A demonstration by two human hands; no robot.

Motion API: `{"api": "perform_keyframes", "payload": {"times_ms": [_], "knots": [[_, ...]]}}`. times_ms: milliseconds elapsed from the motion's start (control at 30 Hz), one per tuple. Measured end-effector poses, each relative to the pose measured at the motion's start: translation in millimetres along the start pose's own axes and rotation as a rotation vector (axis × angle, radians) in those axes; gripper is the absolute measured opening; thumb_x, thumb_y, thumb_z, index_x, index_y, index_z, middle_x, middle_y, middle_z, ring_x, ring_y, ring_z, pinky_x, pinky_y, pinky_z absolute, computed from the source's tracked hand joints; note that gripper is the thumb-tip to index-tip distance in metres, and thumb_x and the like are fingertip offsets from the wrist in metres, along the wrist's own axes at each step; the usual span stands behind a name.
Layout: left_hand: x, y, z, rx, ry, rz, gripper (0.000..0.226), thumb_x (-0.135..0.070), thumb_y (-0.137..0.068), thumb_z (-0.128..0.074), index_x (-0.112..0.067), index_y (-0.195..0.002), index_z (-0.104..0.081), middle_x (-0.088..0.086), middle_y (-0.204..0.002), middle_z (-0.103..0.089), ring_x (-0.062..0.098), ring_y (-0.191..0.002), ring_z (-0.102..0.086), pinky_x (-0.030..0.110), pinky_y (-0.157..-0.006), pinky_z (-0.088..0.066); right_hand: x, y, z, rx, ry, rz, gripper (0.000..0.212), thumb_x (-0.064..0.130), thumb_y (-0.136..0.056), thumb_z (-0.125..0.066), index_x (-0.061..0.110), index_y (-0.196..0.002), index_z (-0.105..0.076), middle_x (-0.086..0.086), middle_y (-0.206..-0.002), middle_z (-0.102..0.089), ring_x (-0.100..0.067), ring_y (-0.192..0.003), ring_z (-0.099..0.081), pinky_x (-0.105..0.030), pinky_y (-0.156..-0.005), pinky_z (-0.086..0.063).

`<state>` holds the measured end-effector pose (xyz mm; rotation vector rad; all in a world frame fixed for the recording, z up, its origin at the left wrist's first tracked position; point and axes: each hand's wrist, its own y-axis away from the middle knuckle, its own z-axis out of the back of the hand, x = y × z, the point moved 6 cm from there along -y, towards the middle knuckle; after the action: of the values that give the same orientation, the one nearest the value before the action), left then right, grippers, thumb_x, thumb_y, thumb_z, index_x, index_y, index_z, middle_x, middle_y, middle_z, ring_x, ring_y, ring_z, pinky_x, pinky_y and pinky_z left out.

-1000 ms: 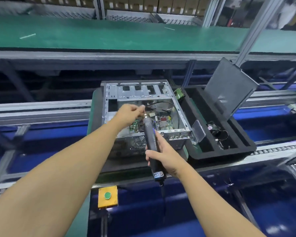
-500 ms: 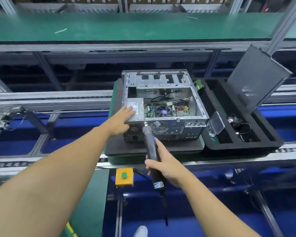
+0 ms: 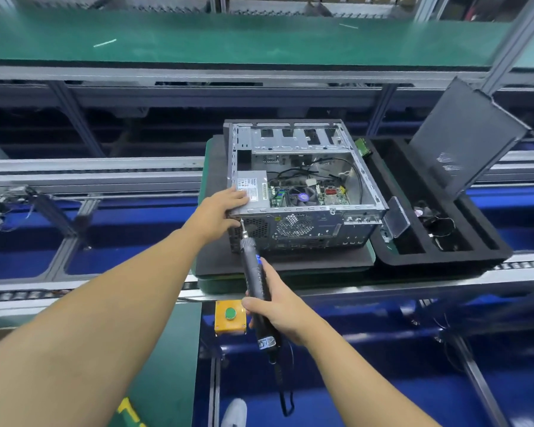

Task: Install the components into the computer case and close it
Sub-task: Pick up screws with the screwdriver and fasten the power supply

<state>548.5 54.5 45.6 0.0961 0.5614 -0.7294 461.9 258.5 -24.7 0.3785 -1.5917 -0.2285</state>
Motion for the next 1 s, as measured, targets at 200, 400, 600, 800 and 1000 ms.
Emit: {"api": "perform_keyframes", "payload": {"times_ms": [200, 400, 600, 800, 1000], "knots": [[-1, -1, -1, 0.02, -0.066, -0.042, 0.066, -0.009, -0.083, -0.076, -0.013, -0.144, -0.049, -0.002, -0.152, -0.043, 0.019, -0.147, -0.026, 0.029, -0.121, -0.016, 1, -2, -2, -0.001, 0.032, 0.012, 0.101, 0.037, -0.075, -0.075, 0.051, -0.157, -0.018, -0.004, -0.12, -0.059, -0.019, -0.085, -0.065, -0.032, -0.075, -0.057], [-1, -36, 22, 0.229, -0.559, -0.072, 0.106, -0.057, -0.065, -0.083, -0.027, -0.151, -0.03, 0.0, -0.156, -0.032, 0.027, -0.141, -0.026, 0.05, -0.113, -0.031, 2, -3, -3, 0.009, 0.008, 0.049, 0.091, 0.032, -0.078, -0.076, 0.059, -0.15, -0.028, -0.004, -0.117, -0.059, -0.021, -0.081, -0.063, -0.036, -0.073, -0.057], [15, -69, 5, 0.531, -0.741, -0.014, 0.144, -0.071, -0.056, -0.078, -0.031, -0.153, 0.021, 0.003, -0.163, 0.02, 0.026, -0.15, 0.015, 0.05, -0.121, -0.001, -7, -6, 0, -0.006, 0.009, 0.078, 0.08, 0.031, -0.08, -0.076, 0.083, -0.124, -0.035, 0.008, -0.117, -0.063, -0.013, -0.088, -0.066, -0.032, -0.08, -0.056], [25, -70, 2, 0.536, -0.69, 0.002, 0.141, -0.068, -0.057, -0.078, -0.036, -0.152, 0.021, 0.001, -0.162, 0.026, 0.026, -0.15, 0.019, 0.056, -0.12, -0.005, -16, -8, 2, -0.015, 0.017, 0.067, 0.083, 0.031, -0.082, -0.075, 0.074, -0.139, -0.031, 0.005, -0.119, -0.064, -0.017, -0.086, -0.067, -0.04, -0.081, -0.059], [14, -74, 3, 0.531, -0.654, 0.032, 0.14, -0.057, -0.053, -0.085, -0.034, -0.154, 0.01, 0.005, -0.164, 0.012, 0.027, -0.15, 0.012, 0.058, -0.116, -0.014, -20, -12, 4, -0.037, 0.024, 0.067, 0.085, 0.031, -0.082, -0.077, 0.073, -0.139, -0.031, 0.013, -0.118, -0.064, -0.018, -0.094, -0.067, -0.046, -0.087, -0.059]]}}
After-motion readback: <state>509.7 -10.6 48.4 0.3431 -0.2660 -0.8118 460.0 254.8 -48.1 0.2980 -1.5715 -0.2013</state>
